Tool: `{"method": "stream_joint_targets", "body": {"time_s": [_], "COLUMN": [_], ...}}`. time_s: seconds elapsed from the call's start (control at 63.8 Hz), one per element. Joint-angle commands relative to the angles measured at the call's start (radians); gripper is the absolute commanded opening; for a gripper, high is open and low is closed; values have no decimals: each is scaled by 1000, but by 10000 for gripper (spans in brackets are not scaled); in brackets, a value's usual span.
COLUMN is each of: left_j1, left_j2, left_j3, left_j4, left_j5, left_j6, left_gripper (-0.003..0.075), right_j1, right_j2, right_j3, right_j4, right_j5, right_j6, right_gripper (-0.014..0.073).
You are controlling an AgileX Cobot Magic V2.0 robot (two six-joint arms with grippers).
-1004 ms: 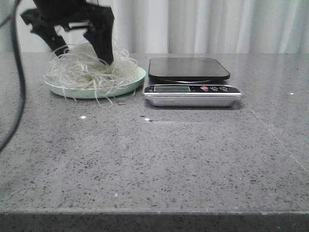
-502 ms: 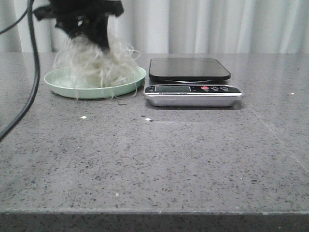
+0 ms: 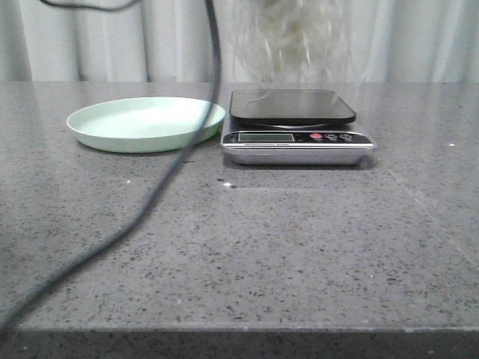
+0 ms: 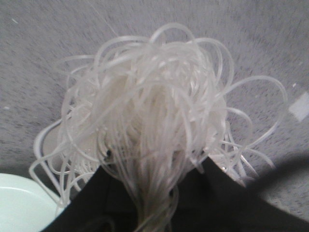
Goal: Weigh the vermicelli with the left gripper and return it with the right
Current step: 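Lift the vermicelli and carry it over the scale with the left gripper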
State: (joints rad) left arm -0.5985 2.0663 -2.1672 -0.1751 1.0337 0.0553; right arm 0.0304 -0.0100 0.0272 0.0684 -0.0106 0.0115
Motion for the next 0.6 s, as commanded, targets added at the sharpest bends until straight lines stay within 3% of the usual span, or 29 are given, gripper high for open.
{"method": "stream_joint_targets", "body": {"time_s": [0.0,0.188,0.251,0.58], "left_j1": [-6,2,2,2], "left_j2": [-22,6,5,-99], "left_j3": [-41,-41,-53,-279], "left_j4": [-1,2,-2,29], "left_j5": [-50,-4,-2,124], "left_j6": [-2,-9,-9,1], "left_gripper": [246,541,591,597], "right_j1": [-3,-3,-3,-3], "right_j2": [-17,-17,-17,-17], "right_j3": [-8,-8,-8,-8], "right_j4": [-7,-7,-7,-7], "right_j5": [-81,-81,-81,-81], "right_j6": [-1,-1,-1,-1], "right_gripper": [181,181,181,181]}}
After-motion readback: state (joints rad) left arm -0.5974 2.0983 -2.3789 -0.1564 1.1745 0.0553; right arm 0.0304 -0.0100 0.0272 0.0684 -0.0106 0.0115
